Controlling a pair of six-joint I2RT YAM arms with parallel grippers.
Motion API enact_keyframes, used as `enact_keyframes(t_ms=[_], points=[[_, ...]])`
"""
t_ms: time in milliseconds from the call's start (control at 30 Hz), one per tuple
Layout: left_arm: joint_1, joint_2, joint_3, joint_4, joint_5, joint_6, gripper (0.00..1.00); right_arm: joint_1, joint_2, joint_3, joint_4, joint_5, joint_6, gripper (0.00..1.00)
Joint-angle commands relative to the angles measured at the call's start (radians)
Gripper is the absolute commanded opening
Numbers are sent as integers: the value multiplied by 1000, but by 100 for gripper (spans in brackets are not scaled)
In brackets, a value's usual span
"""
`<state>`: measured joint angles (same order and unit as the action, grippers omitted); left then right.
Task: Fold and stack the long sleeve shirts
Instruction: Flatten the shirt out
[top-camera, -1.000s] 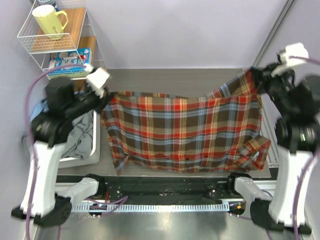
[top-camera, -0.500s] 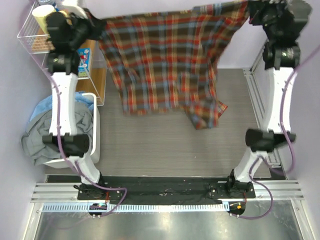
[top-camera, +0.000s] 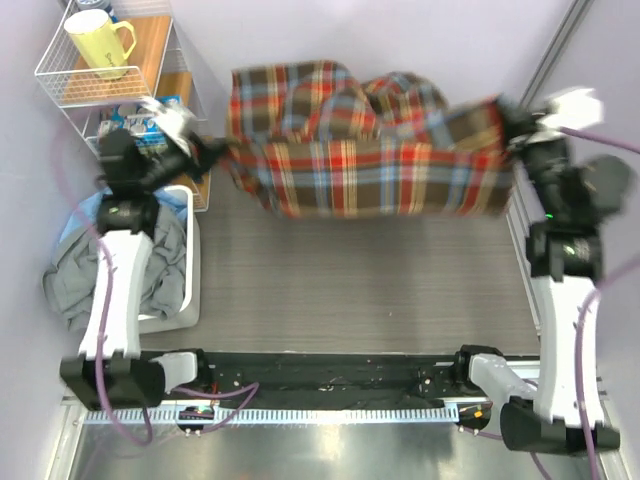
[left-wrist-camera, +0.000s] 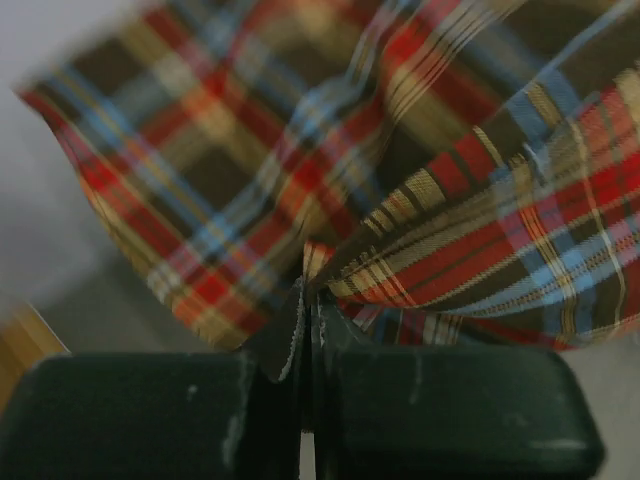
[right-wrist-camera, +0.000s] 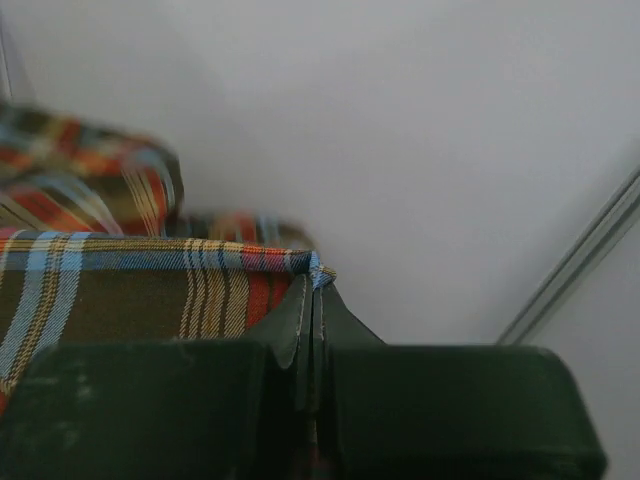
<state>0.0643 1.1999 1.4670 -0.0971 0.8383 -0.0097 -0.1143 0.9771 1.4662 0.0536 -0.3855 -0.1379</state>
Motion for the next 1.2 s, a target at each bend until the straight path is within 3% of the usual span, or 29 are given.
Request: enact_keyframes(t_ms=[0,33,133,300,500,633,700,900,967,1067,1100,1133,1167], points=[[-11,20,-288,-490,67,476,0,-5,45,-274,-406,-105,-323,1],[-14,17,-345,-557,71,613,0,-7,11,-346,-493,-105,-368,1],[-26,7,-463,-668,32,770,0,-7,-35,-478,-613,-83,-537,1],[-55,27,-537,-780,-56,913,0,-7,-48,-566,-712,-32,-664,1],[-54,14,-421,-909,-74,967,0,-7,-3,-431,-862,-47,-695,1],[-55,-58,-344,-1133,-45,1106,0,-7,-20,-284,-1056,-107,-753,1],[-54,-92,-353,-1159,-54,1132,0,-7,-53,-273,-1119,-121,-802,1],[-86,-129,-344,-1145,-36,1033,0,-7,-57,-291,-1042,-76,-692,1],[-93,-109,-292,-1046,-48,846,0,-7,-6,-277,-951,-67,-585,1],[-112,8,-182,-665,-169,505,0,-7,196,-184,-674,-15,-395,1],[-113,135,-133,-465,-248,429,0,-7,266,-74,-546,12,-300,1],[-116,211,-50,-404,-278,369,0,-7,360,6,-494,42,-254,1],[-116,290,148,-359,-306,247,0,-7,528,105,-467,110,-200,1]])
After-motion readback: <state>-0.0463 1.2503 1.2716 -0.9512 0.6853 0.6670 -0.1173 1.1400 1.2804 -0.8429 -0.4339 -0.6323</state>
